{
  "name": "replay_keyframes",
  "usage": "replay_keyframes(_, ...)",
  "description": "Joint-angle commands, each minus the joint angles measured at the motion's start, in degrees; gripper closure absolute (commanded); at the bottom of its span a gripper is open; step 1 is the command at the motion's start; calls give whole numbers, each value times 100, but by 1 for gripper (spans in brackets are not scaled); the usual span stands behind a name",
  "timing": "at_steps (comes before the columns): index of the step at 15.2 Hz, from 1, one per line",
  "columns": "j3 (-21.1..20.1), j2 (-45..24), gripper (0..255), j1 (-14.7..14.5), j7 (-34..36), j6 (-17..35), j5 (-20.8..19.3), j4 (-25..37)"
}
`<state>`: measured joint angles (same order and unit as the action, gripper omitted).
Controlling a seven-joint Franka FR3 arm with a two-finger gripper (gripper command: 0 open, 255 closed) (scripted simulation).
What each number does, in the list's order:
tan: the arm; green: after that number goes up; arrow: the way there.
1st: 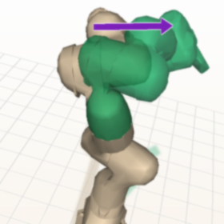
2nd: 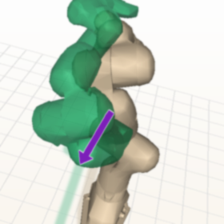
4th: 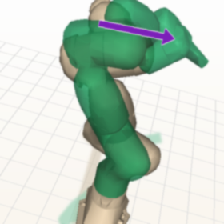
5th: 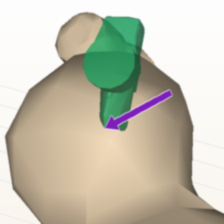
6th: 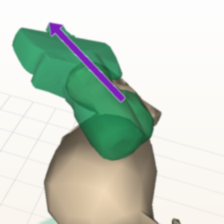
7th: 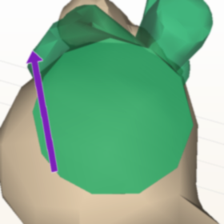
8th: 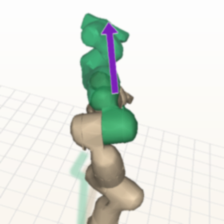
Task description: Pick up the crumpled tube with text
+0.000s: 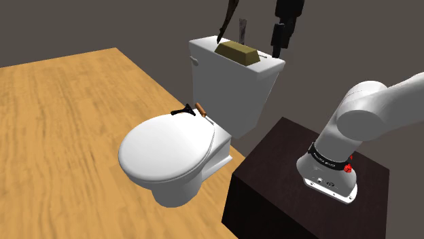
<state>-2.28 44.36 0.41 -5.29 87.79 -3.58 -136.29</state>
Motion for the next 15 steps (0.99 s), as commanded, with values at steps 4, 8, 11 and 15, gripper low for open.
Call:
replay_keyframes(4,124,-518,0,143,60,369,-61,329)
replay_keyframes(8,292,-1199,0,307,136,780,-110,840)
replay_keyframes(11,419,-1702,0,416,184,1029,-119,1274)
replay_keyframes(15,593,-2365,0,545,234,1286,-91,1920)
